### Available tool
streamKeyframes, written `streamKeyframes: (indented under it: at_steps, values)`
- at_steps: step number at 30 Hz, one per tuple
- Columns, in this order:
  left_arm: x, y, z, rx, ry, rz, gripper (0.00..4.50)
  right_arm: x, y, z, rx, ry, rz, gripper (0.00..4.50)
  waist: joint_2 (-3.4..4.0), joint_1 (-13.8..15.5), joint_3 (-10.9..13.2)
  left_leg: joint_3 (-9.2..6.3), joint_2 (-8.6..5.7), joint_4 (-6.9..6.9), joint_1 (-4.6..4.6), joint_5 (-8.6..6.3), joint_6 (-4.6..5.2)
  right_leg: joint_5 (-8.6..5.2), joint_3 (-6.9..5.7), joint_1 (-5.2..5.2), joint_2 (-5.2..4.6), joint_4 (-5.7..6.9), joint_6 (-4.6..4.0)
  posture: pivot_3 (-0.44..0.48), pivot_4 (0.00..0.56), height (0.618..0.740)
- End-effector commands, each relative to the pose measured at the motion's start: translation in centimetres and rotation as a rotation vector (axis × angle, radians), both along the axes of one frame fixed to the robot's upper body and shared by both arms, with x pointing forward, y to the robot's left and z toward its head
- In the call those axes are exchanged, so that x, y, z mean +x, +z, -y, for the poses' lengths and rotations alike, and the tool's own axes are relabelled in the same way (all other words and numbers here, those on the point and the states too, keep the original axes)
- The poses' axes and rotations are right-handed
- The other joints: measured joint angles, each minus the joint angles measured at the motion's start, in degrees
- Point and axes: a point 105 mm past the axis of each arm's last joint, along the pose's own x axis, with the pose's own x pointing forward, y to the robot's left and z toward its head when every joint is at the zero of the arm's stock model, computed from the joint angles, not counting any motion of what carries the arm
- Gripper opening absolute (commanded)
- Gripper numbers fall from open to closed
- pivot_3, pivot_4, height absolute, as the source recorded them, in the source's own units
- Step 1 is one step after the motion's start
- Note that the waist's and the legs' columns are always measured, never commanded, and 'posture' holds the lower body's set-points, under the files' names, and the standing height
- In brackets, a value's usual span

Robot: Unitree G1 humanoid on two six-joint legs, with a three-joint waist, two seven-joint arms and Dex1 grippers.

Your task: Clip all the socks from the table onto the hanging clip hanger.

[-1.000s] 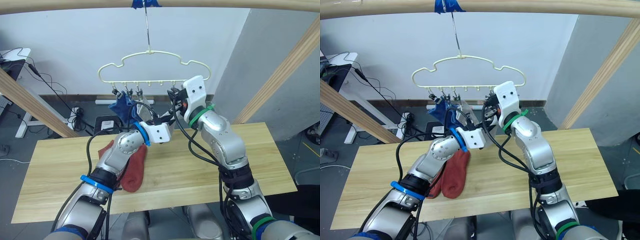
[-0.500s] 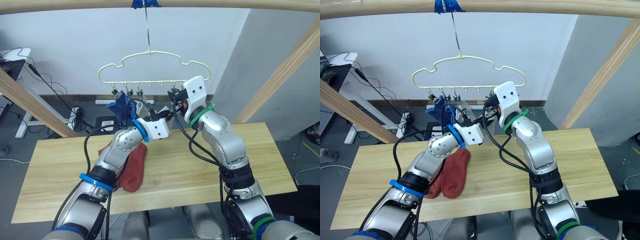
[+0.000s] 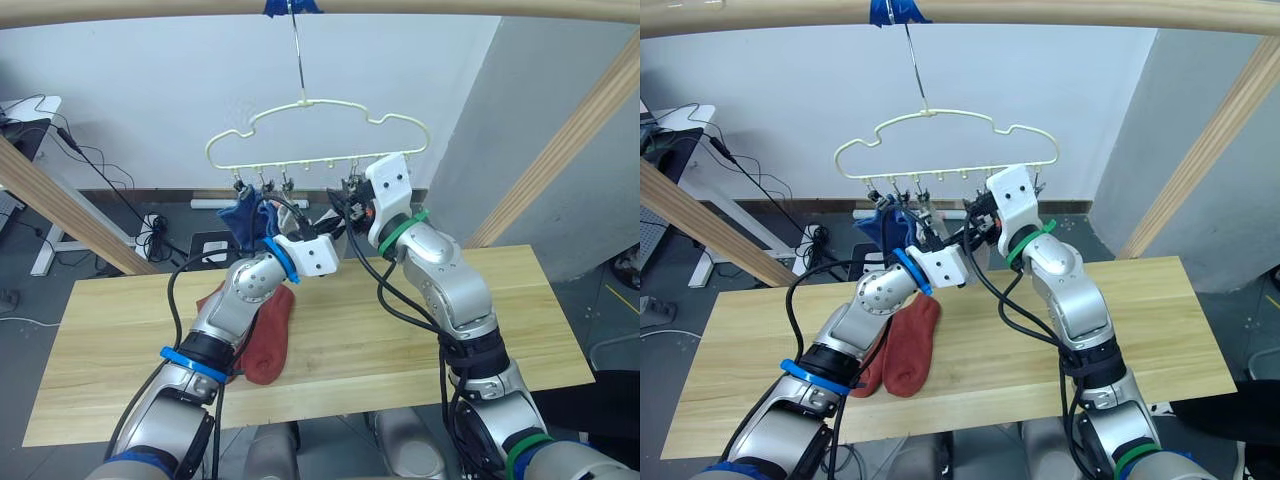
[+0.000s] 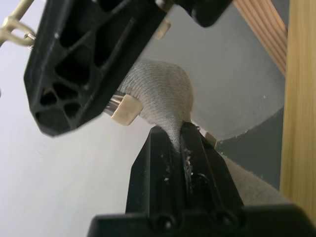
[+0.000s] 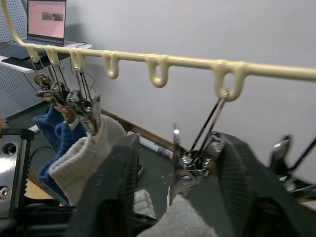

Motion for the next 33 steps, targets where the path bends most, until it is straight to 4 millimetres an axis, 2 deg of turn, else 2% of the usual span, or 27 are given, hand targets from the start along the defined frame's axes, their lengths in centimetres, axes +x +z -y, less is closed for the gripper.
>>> streamKeyframes:
  at_steps: [1,2,9,12,17,21,27,33]
  values:
    - [-0.4,1.3,0.0,-0.081,-0.018,0.007,0.0,-1.2,1.6,0.0,0.027,0.034,0.056,2.57,0.0,0.0,0.0,0.0,0.0,0.0,0.0,0.0,0.0,0.0,0.0,0.0,0.0,0.0,0.0,-0.205,0.228,0.74]
    - [-0.5,1.3,0.0,-0.096,-0.021,-0.008,0.0,-1.4,1.6,0.1,0.024,0.038,0.057,2.57,0.0,0.0,0.0,0.0,0.0,0.0,0.0,0.0,0.0,0.0,0.01,0.0,0.0,-0.01,0.0,-0.205,0.228,0.74]
    - [-0.9,0.9,0.1,-0.188,-0.043,-0.135,1.97,-2.7,1.8,0.9,0.003,0.059,0.066,2.62,0.0,0.0,0.0,0.0,0.0,0.01,0.0,0.0,0.0,0.0,0.01,0.01,0.0,0.0,0.01,-0.216,0.226,0.74]
    - [-1.6,0.8,0.0,-0.238,-0.085,-0.201,2.76,-3.2,2.0,1.6,-0.012,0.06,0.076,2.62,0.0,-0.1,0.0,0.0,0.0,0.01,0.0,0.0,0.0,-0.01,0.01,0.01,0.01,-0.01,0.01,-0.217,0.227,0.74]
    - [-3.9,1.1,-0.9,-0.318,-0.197,-0.328,2.76,-4.6,2.3,2.6,-0.049,0.1,0.101,2.62,0.0,-0.1,0.0,0.0,0.02,-0.01,0.0,0.0,0.0,-0.01,0.01,0.0,0.02,-0.02,0.01,-0.224,0.226,0.74]
    - [-5.2,1.8,-2.6,-0.348,-0.232,-0.399,2.76,-5.1,2.1,3.7,-0.053,0.085,0.113,2.62,0.0,-0.1,0.0,0.01,0.03,0.01,0.01,0.0,0.0,-0.02,0.02,0.01,0.03,-0.02,0.02,-0.224,0.226,0.74]
    - [-6.2,3.8,-4.8,-0.405,-0.245,-0.485,2.76,-4.5,2.1,5.2,-0.038,-0.032,0.143,2.62,-0.01,-0.1,0.0,0.02,0.04,0.05,0.02,0.01,-0.01,-0.05,0.05,0.02,0.07,-0.04,0.08,-0.217,0.219,0.74]
    - [-6.0,4.6,-5.6,-0.4,-0.203,-0.471,2.76,-3.6,1.5,5.1,-0.009,-0.082,0.121,2.62,-0.01,0.0,0.0,0.02,0.05,0.03,0.02,0.01,-0.01,-0.16,0.05,0.02,0.07,-0.06,0.26,-0.199,0.213,0.74]
